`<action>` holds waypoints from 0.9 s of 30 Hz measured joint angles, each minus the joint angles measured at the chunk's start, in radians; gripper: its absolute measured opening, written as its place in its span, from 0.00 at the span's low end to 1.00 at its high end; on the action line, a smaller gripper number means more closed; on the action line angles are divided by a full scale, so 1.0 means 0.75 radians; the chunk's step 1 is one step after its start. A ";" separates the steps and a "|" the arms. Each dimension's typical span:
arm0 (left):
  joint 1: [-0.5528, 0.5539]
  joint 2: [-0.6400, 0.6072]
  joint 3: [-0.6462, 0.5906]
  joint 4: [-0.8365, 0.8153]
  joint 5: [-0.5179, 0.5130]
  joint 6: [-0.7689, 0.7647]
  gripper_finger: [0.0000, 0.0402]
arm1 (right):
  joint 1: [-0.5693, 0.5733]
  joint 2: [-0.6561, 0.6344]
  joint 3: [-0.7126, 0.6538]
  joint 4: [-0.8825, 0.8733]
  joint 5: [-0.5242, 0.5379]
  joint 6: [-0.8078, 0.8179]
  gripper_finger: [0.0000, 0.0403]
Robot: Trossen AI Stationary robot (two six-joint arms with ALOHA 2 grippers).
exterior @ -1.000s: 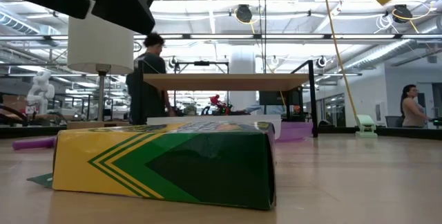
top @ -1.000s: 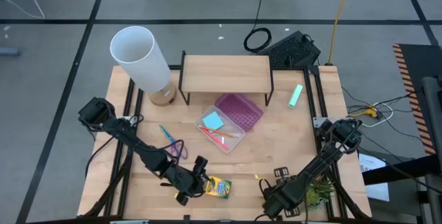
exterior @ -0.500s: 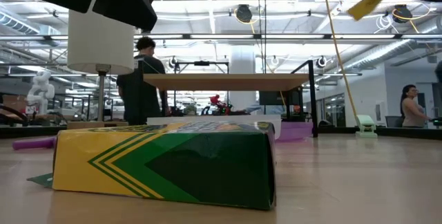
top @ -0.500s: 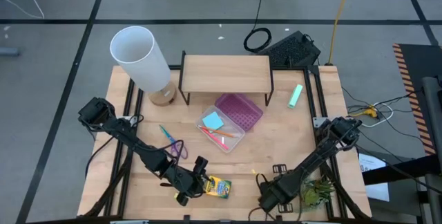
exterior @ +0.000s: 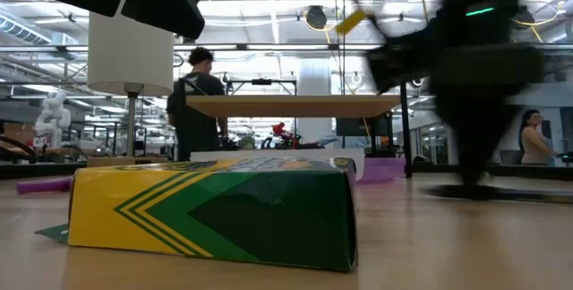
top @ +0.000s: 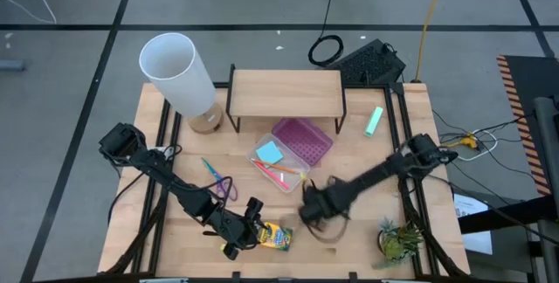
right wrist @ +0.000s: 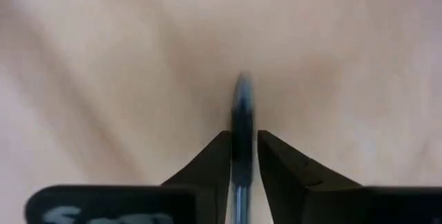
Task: Pack school essentials
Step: Put the pen into the supply box
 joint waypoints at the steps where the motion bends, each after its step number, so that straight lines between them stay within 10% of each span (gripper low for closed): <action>1: 0.000 0.000 0.000 -0.005 0.000 0.000 0.54 | -0.028 -0.006 0.000 0.030 -0.001 -0.002 0.19; 17: -0.017 0.000 -0.001 -0.024 -0.015 0.005 0.54 | -0.064 -0.099 0.000 0.080 -0.065 -0.092 0.49; 27: 0.098 0.153 0.001 0.394 -0.075 0.228 0.54 | 0.076 -0.293 0.001 -0.084 0.157 -0.014 0.48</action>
